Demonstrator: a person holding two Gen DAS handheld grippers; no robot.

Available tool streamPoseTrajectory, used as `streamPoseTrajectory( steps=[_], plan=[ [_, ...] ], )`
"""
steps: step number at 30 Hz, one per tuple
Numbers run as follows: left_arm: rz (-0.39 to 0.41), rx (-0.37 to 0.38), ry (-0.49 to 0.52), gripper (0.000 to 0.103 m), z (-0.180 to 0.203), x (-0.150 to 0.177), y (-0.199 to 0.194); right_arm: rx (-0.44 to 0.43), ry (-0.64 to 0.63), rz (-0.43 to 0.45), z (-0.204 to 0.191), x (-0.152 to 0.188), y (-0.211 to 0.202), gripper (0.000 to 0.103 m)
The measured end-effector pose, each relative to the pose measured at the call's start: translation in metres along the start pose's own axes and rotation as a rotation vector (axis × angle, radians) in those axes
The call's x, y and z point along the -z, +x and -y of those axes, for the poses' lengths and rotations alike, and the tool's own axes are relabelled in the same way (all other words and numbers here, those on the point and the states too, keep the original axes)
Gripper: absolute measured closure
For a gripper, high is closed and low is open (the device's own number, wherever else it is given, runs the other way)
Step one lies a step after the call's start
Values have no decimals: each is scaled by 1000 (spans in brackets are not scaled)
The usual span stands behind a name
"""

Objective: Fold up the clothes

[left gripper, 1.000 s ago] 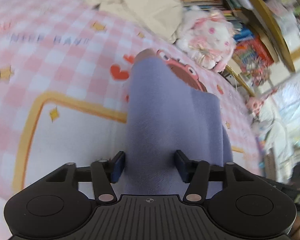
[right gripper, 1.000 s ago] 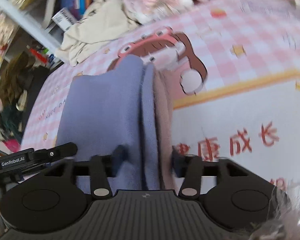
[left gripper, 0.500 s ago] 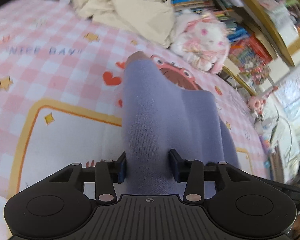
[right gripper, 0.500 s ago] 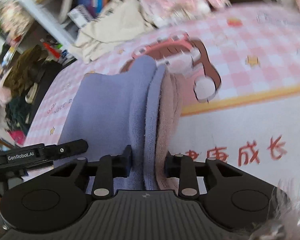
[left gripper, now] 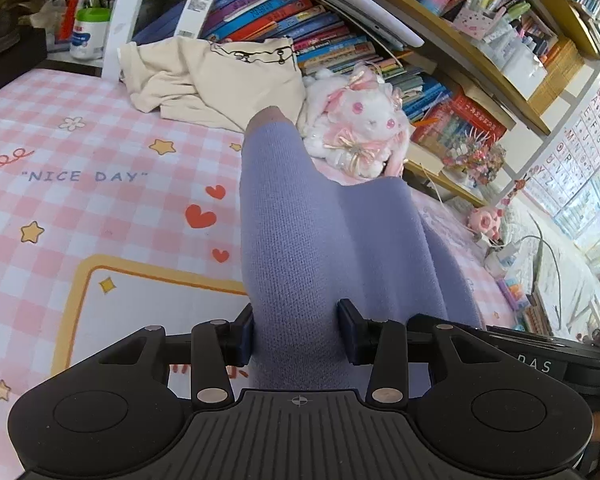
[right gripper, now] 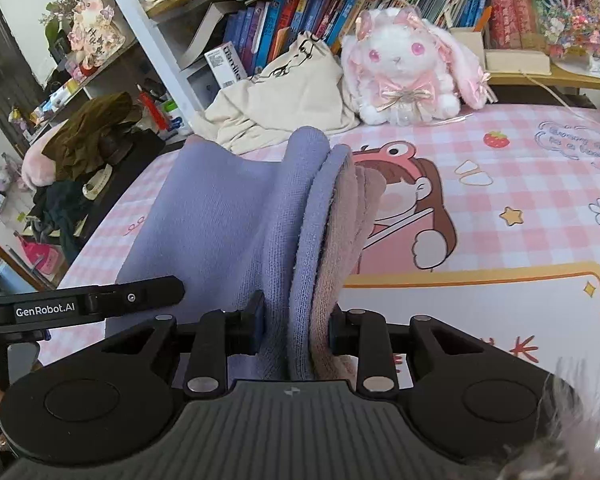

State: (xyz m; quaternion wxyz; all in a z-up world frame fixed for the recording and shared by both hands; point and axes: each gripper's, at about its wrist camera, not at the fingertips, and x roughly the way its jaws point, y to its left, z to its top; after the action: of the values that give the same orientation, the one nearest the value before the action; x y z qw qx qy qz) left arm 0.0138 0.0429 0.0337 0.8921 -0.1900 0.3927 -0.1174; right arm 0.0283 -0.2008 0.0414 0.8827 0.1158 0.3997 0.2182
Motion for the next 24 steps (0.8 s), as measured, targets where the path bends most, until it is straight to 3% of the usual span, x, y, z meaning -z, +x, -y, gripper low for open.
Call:
streamPoseTrajectory(
  steps=[14, 24],
  plan=[
    [-10, 29, -3, 63, -55, -77, 39, 42, -28, 11, -27, -62, 74, 76],
    [-36, 54, -28, 63, -86, -113, 76, 99, -5, 19, -32, -93, 125, 76]
  ],
)
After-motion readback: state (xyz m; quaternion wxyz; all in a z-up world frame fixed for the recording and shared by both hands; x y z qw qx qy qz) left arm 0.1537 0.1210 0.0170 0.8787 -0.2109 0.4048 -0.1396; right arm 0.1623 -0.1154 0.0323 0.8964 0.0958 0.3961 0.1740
